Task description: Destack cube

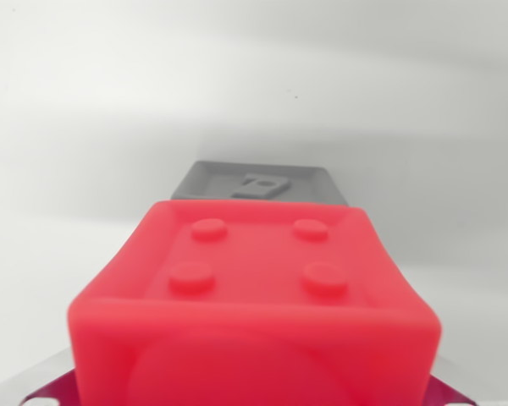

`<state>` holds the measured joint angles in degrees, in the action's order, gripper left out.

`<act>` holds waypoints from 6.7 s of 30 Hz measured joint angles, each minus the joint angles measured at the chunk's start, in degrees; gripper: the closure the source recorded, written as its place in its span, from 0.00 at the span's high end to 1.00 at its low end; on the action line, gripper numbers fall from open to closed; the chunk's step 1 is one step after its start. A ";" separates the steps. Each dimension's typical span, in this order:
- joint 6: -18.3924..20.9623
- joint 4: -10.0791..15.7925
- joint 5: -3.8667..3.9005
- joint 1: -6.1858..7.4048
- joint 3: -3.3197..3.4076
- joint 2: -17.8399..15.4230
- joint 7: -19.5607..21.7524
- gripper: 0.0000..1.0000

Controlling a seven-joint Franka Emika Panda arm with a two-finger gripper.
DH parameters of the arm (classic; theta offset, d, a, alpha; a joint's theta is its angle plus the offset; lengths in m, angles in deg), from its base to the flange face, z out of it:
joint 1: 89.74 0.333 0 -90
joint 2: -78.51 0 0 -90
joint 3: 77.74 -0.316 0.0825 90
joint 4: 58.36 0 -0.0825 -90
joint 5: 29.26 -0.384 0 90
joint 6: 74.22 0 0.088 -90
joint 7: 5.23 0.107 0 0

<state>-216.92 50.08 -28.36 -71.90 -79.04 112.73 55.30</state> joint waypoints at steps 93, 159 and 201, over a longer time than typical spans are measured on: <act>-5.89 27.06 -2.53 -1.94 5.65 -20.80 12.70 0.00; -19.97 38.76 -6.80 -4.82 8.30 -18.18 16.77 0.00; -26.72 36.57 -8.13 -8.15 4.67 -9.46 15.66 1.00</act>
<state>-243.64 86.65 -36.49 -80.05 -74.37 103.27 70.97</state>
